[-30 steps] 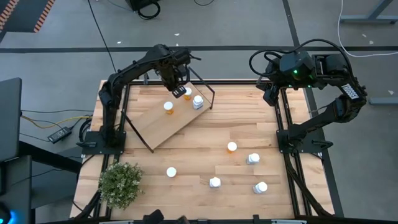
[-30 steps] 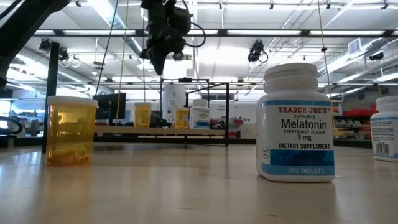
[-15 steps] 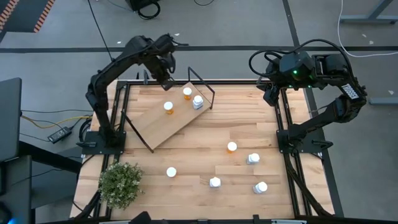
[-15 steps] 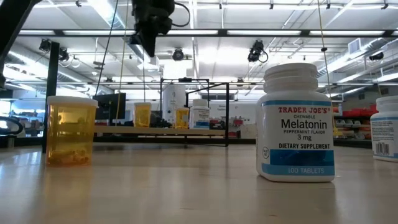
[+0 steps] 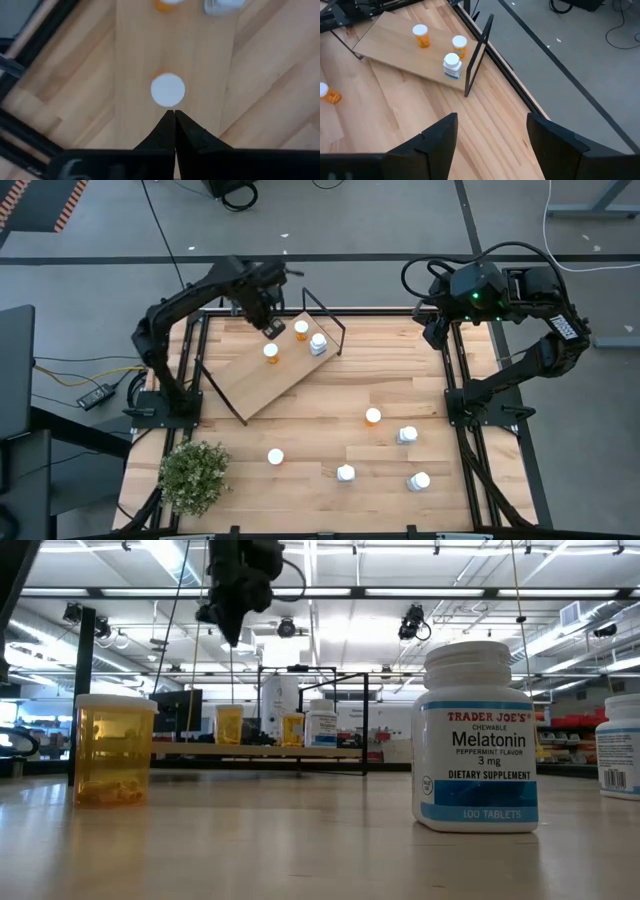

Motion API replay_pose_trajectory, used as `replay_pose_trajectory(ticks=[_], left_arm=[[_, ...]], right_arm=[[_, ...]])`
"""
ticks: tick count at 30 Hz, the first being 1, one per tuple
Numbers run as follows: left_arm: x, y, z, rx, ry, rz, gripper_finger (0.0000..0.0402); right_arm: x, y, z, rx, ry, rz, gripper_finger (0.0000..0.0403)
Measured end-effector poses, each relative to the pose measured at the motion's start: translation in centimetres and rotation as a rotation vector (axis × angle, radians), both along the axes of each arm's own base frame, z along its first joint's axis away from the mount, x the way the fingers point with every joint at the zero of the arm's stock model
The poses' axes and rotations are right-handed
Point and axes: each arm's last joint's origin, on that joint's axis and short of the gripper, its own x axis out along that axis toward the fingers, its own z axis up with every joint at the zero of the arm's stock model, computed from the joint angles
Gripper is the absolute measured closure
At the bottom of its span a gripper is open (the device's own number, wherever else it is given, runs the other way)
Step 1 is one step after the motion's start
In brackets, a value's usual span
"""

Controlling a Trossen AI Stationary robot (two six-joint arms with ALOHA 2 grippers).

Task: Pick and place medicine bottles onto shelf by color
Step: Put the orange pill bottle on the shelf

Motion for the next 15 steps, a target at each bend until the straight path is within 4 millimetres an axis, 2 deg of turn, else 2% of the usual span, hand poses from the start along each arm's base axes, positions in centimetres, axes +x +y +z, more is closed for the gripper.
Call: replay_pose_trajectory(ticks=[6,9,12,15], left_arm=[[-3.7,-3.3,-1.8,0.042,-0.112,0.059,0.0401],[-4.8,-4.5,-3.9,-0.025,-0.111,0.072,0.0402],[-4.7,-5.3,-6.5,-0.124,-0.113,0.067,0.0401],[-3.9,-5.9,-8.3,-0.137,-0.134,0.046,0.0401]], right_arm=[[-0.1,0.0,0.0,-0.004,0.002,0.013,0.0158],[-0.1,0.0,0.0,-0.022,0.016,0.036,0.0158],[-0.1,0.0,0.0,-0.036,0.026,0.052,0.0158],[-0.1,0.0,0.0,-0.037,0.027,0.054,0.0158]])
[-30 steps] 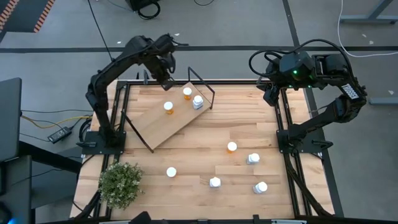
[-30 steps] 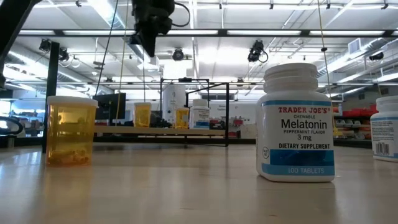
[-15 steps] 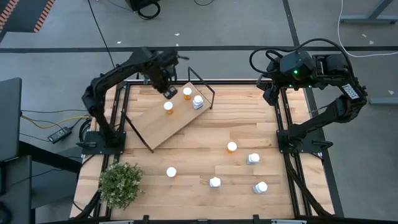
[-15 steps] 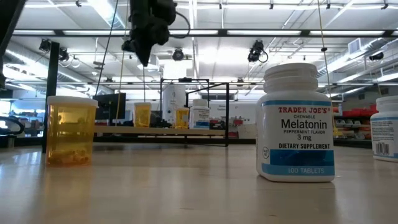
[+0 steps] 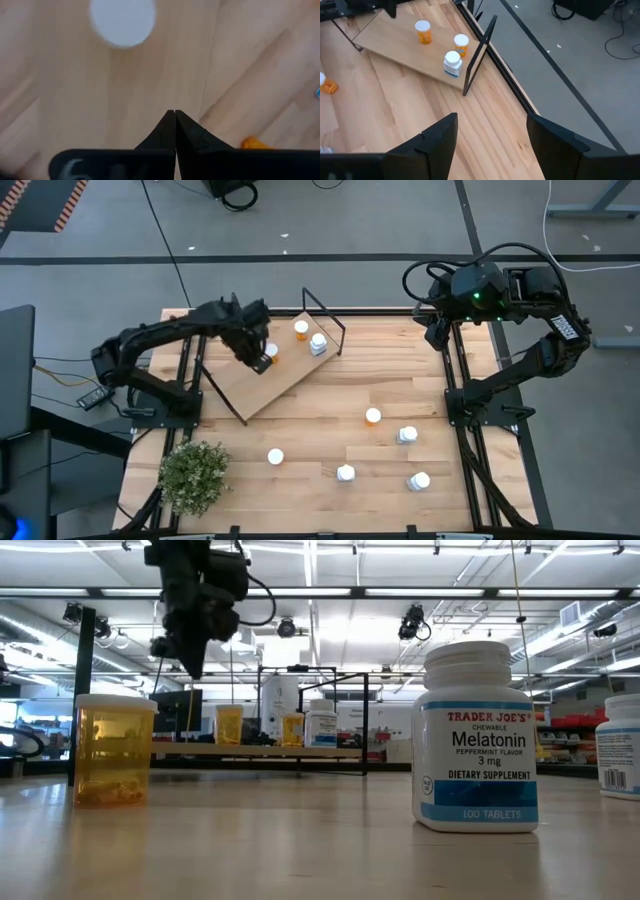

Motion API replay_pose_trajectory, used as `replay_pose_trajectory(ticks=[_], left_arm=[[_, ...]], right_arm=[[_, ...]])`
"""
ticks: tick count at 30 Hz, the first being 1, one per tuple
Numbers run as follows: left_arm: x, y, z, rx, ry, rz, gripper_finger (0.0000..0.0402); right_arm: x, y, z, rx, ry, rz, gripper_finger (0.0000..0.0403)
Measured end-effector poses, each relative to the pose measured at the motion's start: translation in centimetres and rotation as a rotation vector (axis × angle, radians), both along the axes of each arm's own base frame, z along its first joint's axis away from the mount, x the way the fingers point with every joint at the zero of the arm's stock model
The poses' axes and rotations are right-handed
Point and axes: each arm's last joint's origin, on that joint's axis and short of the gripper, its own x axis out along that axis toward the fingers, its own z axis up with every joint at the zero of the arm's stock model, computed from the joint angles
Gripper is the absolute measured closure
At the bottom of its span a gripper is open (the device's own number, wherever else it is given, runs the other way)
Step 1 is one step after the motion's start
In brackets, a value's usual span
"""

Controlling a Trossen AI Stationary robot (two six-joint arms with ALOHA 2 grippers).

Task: Pick and place medicine bottles onto shelf by color
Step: Put the orange pill bottle on the shelf

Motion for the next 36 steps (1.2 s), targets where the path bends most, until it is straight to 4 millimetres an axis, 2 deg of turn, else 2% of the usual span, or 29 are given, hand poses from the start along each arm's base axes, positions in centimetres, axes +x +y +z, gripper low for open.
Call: replay_pose_trajectory(ticks=[5,8,13,17,25,36], left_arm=[[1.2,0.2,-2.2,0.025,-0.035,0.028,0.0401],[1.2,0.7,-3.9,-0.005,0.035,0.03,0.0401],[2.1,1.4,-5.3,-0.012,0.044,0.033,0.0398],[2.8,2.0,-5.8,0.015,0.019,0.044,0.04],[3.0,2.8,-6.8,0.038,0.046,0.043,0.0396],[2.8,4.5,-6.7,0.089,-0.004,0.065,0.0394]], right_arm=[[0.0,0.0,0.0,0.005,-0.003,-0.005,0.0158],[0.0,0.0,0.0,0.015,-0.01,-0.015,0.0158],[0.0,0.0,0.0,0.034,-0.024,-0.038,0.0158],[0.0,0.0,0.0,0.05,-0.036,-0.057,0.0158],[0.0,0.0,0.0,0.066,-0.045,-0.069,0.0158],[0.0,0.0,0.0,0.071,-0.05,-0.076,0.0158]])
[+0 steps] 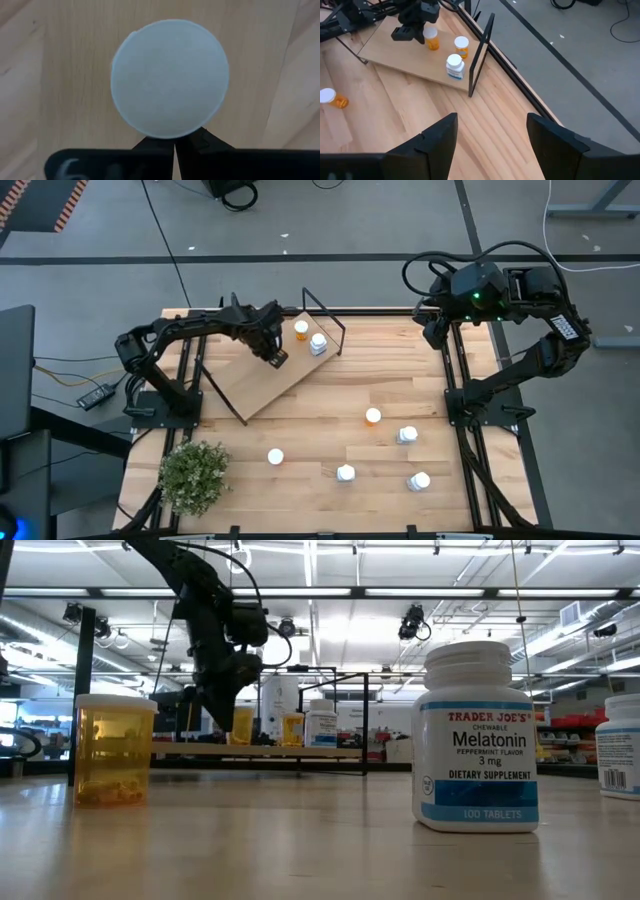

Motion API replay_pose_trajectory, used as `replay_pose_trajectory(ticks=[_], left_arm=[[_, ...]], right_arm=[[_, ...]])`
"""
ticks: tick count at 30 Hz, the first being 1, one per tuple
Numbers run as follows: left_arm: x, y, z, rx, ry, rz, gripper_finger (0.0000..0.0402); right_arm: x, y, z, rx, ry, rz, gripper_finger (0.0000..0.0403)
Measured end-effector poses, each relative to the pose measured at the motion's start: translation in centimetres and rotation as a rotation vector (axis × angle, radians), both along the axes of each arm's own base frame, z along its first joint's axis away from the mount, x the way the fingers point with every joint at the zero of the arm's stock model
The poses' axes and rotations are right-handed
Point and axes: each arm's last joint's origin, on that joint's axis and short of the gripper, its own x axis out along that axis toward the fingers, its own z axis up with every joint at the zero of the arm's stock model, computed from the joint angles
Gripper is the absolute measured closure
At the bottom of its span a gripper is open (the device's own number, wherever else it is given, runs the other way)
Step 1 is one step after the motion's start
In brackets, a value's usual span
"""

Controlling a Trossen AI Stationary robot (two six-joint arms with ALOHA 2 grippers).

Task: Pick and place medicine bottles onto shelf by color
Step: Put the orange pill bottle on the shelf

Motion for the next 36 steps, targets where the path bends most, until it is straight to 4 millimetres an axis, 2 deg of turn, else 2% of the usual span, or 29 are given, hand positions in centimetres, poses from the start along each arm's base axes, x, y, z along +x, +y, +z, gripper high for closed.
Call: replay_pose_trajectory(ticks=[13,23,29,32,36], left_arm=[[-0.3,1.5,0.2,0.034,-0.05,0.046,0.0398],[-1.0,0.9,0.5,-0.025,-0.013,0.112,0.0381],[-2.2,-0.5,3.0,-0.026,-0.043,0.149,0.039],[-2.3,-1.2,5.3,0.003,-0.119,0.158,0.0395],[-1.9,-1.8,8.7,0.066,-0.224,0.144,0.0391]], right_arm=[[0.0,0.0,0.0,0.014,-0.01,-0.017,0.0158],[0.0,0.0,0.0,0.014,-0.01,-0.017,0.0158],[0.5,0.1,-0.2,0.047,-0.001,0.024,0.0158],[1.8,0.1,-0.7,0.098,0.022,0.075,0.0158],[5.0,-0.1,-2.1,0.153,0.118,0.175,0.0158]])
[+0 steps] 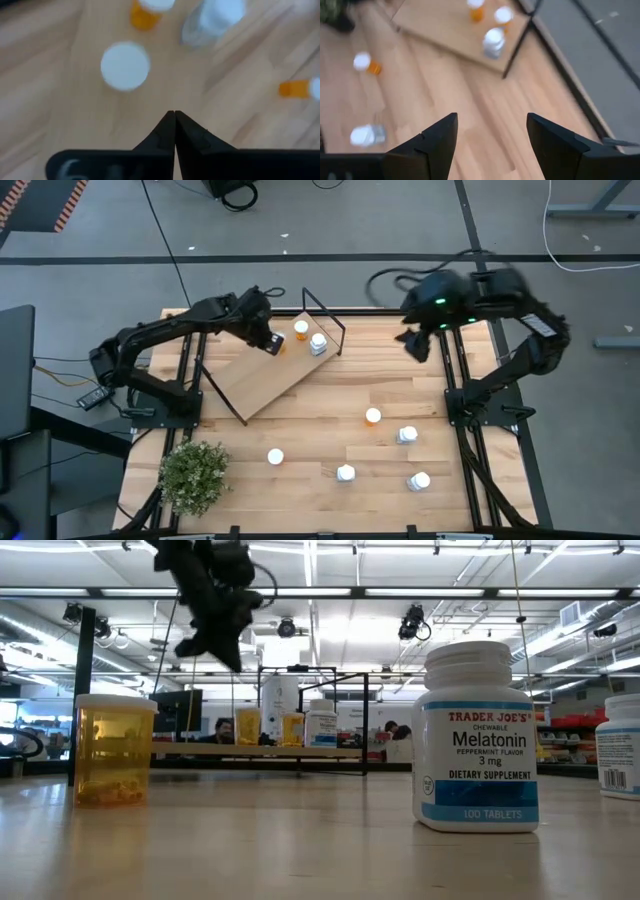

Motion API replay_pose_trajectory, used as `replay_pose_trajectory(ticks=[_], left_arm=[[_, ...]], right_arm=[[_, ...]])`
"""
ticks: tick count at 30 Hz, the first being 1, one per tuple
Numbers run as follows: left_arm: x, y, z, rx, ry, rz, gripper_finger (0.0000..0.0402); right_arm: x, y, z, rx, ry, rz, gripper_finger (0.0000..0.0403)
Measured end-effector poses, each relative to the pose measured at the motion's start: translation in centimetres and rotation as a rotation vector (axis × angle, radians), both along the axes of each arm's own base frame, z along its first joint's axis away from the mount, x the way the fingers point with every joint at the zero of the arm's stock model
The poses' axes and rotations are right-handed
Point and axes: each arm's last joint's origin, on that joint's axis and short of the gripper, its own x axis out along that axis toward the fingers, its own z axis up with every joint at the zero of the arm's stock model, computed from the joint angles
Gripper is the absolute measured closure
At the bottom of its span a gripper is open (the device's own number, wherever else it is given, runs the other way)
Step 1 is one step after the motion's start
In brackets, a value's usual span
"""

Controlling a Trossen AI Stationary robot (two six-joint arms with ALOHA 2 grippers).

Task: Pick and place medicine bottles onto shelf by color
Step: Put the orange pill bottle on the shelf

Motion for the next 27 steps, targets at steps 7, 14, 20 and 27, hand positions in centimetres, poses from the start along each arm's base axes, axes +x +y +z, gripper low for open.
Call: replay_pose_trajectory(ticks=[7,14,20,27], left_arm=[[0.7,-0.8,5.2,0.143,-0.05,0.078,0.034],[0.8,-1.8,10.0,0.277,-0.114,0.103,0.0253],[0.8,-2.5,12.9,0.381,-0.173,0.09,0.0193],[0.5,-2.8,14.9,0.448,-0.216,0.055,0.0169]], right_arm=[[5.3,-0.5,-3.1,0.024,0.159,0.178,0.0155],[6.5,-0.6,-4.2,-0.007,0.185,0.315,0.0126],[8.7,-0.3,-10.2,0.076,0.287,0.38,0.009],[7.9,1.4,-18.1,0.168,0.444,0.41,0.0072]])
